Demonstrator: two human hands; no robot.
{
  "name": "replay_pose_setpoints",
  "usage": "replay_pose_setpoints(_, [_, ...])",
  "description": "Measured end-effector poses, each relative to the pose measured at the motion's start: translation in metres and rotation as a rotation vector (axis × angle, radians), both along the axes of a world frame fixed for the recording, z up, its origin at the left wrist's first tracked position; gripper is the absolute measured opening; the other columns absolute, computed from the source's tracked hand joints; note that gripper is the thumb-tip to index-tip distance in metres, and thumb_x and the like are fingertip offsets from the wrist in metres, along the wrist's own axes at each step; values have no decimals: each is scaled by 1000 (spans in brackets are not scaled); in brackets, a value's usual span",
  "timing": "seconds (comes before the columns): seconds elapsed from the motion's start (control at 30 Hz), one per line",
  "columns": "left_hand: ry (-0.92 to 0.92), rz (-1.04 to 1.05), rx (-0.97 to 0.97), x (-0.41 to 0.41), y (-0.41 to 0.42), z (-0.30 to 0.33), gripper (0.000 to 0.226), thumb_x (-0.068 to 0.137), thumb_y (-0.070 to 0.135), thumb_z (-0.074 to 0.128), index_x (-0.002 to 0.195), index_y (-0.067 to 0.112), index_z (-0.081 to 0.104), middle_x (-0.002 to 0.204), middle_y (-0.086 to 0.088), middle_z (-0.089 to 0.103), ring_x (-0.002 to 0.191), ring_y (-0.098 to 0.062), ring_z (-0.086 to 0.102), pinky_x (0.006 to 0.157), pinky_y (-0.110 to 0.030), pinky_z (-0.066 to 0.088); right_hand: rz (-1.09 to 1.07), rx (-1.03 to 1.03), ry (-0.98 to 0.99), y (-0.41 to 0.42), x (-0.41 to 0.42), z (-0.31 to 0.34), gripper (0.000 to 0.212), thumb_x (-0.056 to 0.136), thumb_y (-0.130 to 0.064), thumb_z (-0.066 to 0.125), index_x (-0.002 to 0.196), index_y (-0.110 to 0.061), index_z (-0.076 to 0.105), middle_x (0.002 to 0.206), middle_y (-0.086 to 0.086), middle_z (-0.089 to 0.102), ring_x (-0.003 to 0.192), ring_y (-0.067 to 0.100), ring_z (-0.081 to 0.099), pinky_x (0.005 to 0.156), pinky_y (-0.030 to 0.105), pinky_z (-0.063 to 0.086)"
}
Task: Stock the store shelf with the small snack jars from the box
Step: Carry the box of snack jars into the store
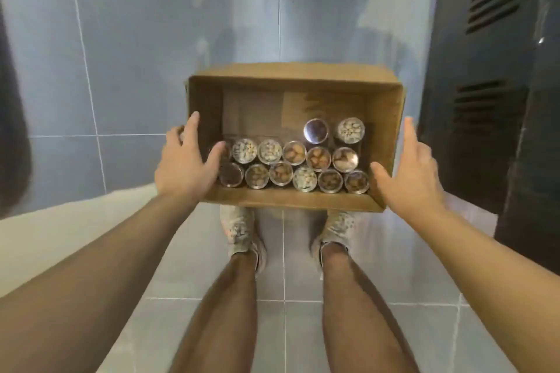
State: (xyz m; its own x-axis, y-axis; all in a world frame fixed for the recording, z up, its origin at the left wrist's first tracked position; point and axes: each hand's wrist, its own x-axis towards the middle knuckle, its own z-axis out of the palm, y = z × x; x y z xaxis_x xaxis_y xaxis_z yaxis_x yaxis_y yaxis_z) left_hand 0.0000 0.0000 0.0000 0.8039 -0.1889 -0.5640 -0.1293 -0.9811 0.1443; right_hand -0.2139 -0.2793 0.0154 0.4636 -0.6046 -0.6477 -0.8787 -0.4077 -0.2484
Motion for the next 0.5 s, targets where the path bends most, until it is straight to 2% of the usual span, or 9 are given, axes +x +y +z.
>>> replay_pose_setpoints(0.1, [-33,7,48,0,18,-45,85,97,54,54,161,34,2,164,-7,20,142,-36,37,100,-59,44,-69,-10,23,7,-12,-43,103,97,-33,66,158,-39,-17,166,13,6,148,40,26,111,56,36])
replay_pose_setpoints(0.2, [-66,-2,43,1,27,-74,93,97,44,60,161,29,-5,167,-3,18,143,-36,37,98,-60,45,-98,-30,65,12,-18,-74,105,99,-30,64,155,-40,-23,167,8,1,142,41,36,105,55,43])
replay_pose_setpoints(0.33, [-114,16,-88,6,36,-97,95,98,24,61,161,31,-9,162,-4,30,134,-39,47,91,-59,48,-79,-70,47,10,-18,-102,109,99,-17,63,153,-41,-29,165,10,18,124,38,54,89,51,50])
replay_pose_setpoints(0.4, [-102,19,-149,8,40,-105,99,97,17,62,159,37,-13,153,-13,41,126,-43,52,94,-56,47,-83,-88,26,9,-17,-111,108,99,-14,61,152,-42,-29,159,16,32,100,32,60,73,42,46])
replay_pose_setpoints(0.47, [-78,39,-198,12,47,-111,101,97,11,61,158,42,-13,140,-19,56,118,-45,57,95,-51,47,-104,-91,4,8,-17,-117,106,100,-12,59,153,-42,-28,145,22,48,77,20,53,69,38,42])
replay_pose_setpoints(0.5, [-74,52,-208,15,50,-114,100,98,10,60,157,45,-12,126,-22,64,108,-47,61,90,-49,48,-116,-92,-11,8,-18,-118,104,101,-12,58,154,-42,-26,136,24,54,73,17,50,70,38,42])
